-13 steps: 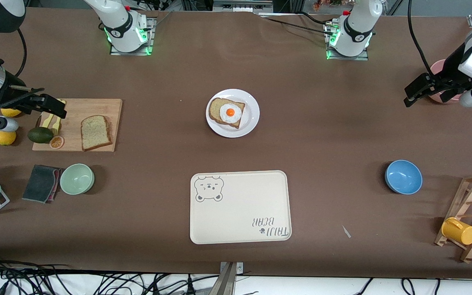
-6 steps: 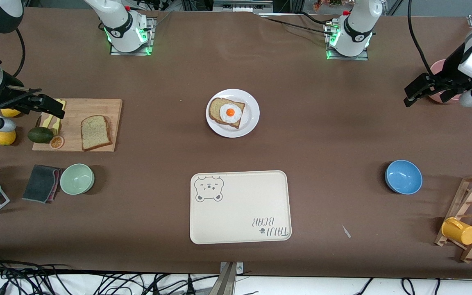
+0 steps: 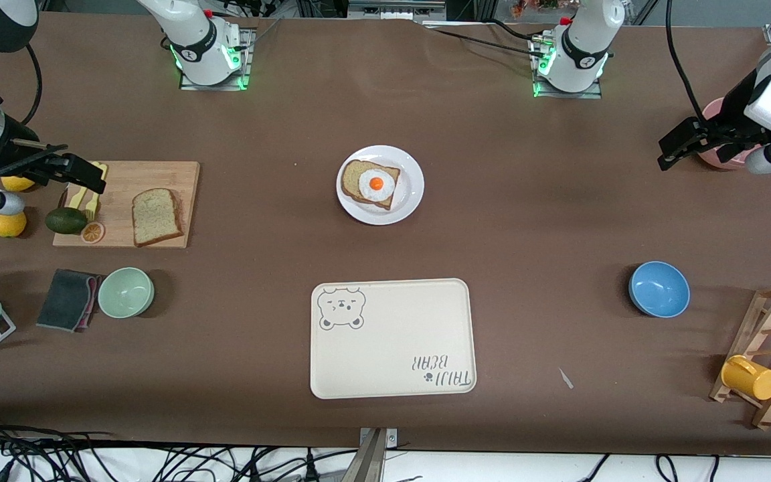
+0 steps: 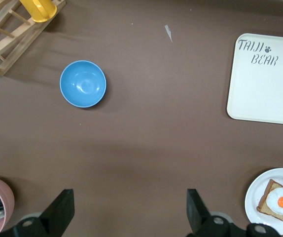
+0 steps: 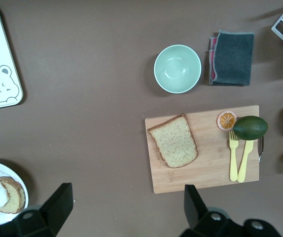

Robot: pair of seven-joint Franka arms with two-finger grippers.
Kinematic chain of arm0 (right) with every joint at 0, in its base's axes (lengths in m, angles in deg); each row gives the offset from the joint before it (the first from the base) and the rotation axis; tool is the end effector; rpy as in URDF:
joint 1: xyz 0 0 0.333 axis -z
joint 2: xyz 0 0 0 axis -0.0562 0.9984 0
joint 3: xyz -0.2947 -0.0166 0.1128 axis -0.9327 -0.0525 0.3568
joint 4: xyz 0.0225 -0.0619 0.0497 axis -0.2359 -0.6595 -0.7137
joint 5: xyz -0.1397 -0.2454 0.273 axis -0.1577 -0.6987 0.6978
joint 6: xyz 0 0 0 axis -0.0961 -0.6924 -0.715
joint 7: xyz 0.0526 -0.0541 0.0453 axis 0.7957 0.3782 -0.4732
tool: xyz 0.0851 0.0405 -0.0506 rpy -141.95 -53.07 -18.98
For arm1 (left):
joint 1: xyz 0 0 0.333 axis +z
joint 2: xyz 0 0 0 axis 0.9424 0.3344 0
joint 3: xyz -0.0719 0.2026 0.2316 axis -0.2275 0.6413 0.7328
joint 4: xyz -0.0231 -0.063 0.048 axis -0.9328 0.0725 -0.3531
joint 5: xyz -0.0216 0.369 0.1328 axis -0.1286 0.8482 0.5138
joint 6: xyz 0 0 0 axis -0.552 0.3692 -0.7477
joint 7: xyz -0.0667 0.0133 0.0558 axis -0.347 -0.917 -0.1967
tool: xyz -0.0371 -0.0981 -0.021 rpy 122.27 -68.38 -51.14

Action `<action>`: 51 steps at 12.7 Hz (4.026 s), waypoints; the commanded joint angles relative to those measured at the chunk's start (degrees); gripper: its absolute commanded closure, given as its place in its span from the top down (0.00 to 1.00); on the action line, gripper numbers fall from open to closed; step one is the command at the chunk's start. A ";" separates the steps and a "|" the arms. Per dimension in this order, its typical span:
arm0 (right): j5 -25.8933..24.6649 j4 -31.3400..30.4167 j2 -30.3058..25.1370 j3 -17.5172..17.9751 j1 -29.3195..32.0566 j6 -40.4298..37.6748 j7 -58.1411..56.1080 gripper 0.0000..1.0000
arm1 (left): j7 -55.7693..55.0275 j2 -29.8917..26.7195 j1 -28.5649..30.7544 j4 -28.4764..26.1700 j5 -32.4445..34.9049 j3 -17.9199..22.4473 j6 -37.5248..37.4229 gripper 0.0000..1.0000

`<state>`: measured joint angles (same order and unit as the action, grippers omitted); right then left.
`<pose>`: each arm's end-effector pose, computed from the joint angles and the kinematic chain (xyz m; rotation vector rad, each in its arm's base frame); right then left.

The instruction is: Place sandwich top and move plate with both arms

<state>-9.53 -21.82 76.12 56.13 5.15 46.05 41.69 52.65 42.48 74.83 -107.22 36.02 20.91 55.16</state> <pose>0.5891 0.0389 0.5862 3.1160 -0.2151 -0.0830 0.5472 -0.0584 0.6347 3.1264 0.2618 -0.0002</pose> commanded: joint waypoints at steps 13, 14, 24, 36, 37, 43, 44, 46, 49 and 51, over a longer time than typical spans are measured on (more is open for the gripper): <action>0.50 -1.80 0.53 0.10 0.10 0.78 -0.25 1.00 | 8.01 0.93 0.91 0.64 1.02 0.23 -3.01 1.00; 0.59 -2.41 1.84 0.36 0.01 1.48 -0.17 0.99 | 8.00 0.93 1.08 0.64 1.01 0.23 -3.10 1.00; -7.04 -37.72 0.18 3.53 -0.08 35.91 0.18 0.96 | 8.97 3.48 0.47 0.56 0.92 -0.12 -5.30 1.00; -17.67 -49.70 4.40 1.77 0.36 53.87 -2.63 0.93 | 8.62 3.92 0.82 0.47 0.75 -0.12 -5.39 1.00; -18.22 -49.70 4.49 1.42 0.36 53.87 -2.63 0.85 | 8.62 4.01 0.82 0.47 0.75 -0.12 -5.39 1.00; -18.75 -49.70 5.63 -1.03 0.45 55.72 -4.65 0.77 | 8.27 4.88 0.91 0.56 0.75 -0.12 -6.00 1.00; -18.75 -49.62 5.98 -1.21 0.45 56.42 -4.65 0.77 | 8.27 4.89 0.91 0.73 0.75 -0.12 -6.09 1.00; -18.75 -49.62 7.82 -1.30 0.45 58.96 -4.74 0.77 | 8.35 4.80 0.99 0.82 0.75 -0.12 -7.05 1.00; -21.37 -49.53 10.20 -2.79 0.45 60.99 -5.09 0.73 | 8.01 4.71 1.00 1.17 0.75 -0.03 -7.58 1.00; -22.61 -49.44 10.20 -3.50 0.45 60.99 -5.18 0.72 | 8.18 4.80 1.08 1.26 0.75 -0.03 -7.58 1.00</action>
<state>-30.34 -71.08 86.40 53.51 5.24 106.13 37.29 60.54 47.14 75.69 -107.22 36.02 21.04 48.80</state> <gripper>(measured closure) 0.269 0.000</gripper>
